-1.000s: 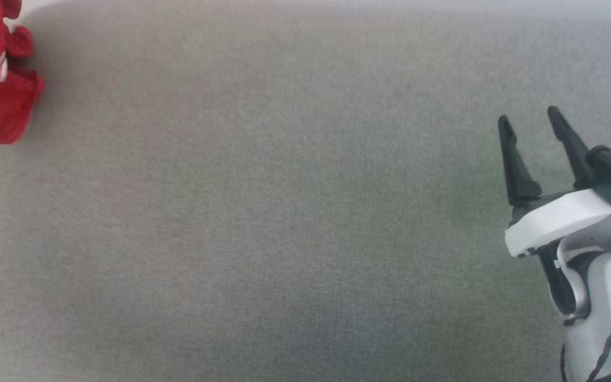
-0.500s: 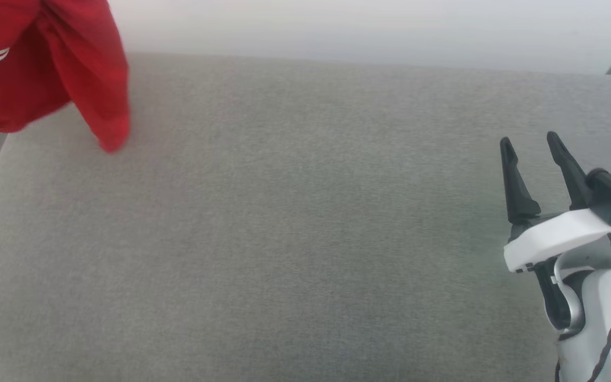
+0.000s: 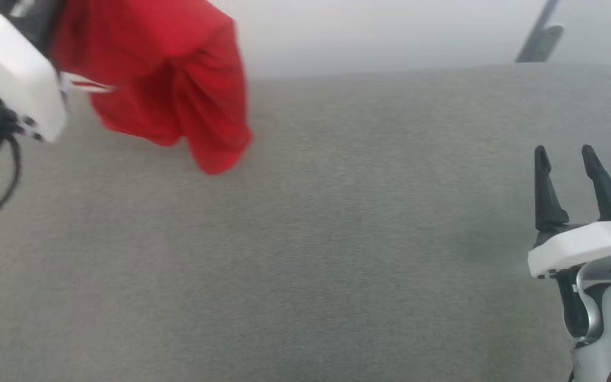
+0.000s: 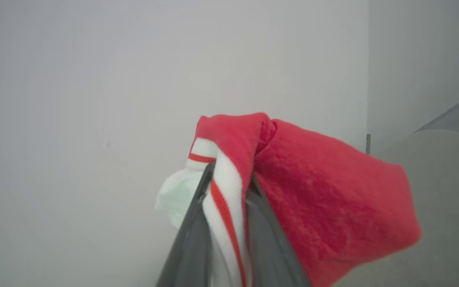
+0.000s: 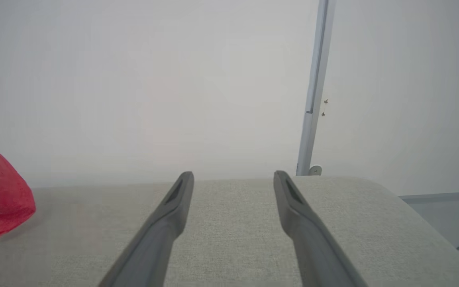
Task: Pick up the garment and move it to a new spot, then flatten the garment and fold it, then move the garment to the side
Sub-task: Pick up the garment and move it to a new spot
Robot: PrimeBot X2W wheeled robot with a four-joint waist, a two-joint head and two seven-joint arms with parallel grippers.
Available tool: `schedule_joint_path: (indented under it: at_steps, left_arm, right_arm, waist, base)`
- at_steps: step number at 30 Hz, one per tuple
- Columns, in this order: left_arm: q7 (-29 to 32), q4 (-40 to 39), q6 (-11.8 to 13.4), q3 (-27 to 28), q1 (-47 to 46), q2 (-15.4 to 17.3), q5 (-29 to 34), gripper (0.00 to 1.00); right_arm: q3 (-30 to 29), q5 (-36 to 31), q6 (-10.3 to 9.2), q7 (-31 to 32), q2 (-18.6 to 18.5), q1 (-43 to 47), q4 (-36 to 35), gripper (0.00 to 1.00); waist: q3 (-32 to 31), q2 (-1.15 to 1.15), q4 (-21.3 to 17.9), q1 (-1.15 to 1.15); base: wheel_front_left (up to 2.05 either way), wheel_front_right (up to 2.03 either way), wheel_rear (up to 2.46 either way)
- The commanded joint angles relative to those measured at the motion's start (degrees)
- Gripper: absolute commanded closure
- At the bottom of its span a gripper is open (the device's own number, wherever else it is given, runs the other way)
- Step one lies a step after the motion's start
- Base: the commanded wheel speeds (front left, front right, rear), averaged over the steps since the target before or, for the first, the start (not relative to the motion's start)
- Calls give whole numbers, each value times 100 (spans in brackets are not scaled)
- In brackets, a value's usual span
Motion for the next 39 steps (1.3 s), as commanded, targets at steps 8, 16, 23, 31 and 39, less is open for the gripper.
schedule_joint_path:
  at_steps: [8, 16, 23, 31, 39]
  left_arm:
    - [502, -947, 344, -374, 368, -220, -41, 100]
    - [1000, -1028, 741, -990, 1337, -490, -222, 100]
    - [1025, -432, 788, -1506, 2224, -735, -459, 100]
    - [761, 1073, 368, -1887, 2505, -1090, -532, 100]
    - [374, 2066, -55, -1999, 2170, -1479, -531, 0]
  right_arm:
    - [-245, -117, -2, -152, 128, 120, 78, 0]
    - [-321, -103, -2, -299, 226, 241, 287, 0]
    - [-285, -77, -2, -440, 275, 205, 521, 0]
    - [-153, -62, -2, -532, 286, 5, 750, 0]
    - [-108, -114, -2, -566, 288, -87, 882, 0]
  waist:
    - [124, 0, -666, 0]
    - [232, 0, -937, 0]
    - [320, 0, -954, 0]
    - [392, 0, -889, 0]
    - [319, 0, -783, 0]
  base:
    - [0, 0, 0]
    - [0, 0, 0]
    - [0, 0, 0]
    - [0, 0, 0]
    - [0, 0, 0]
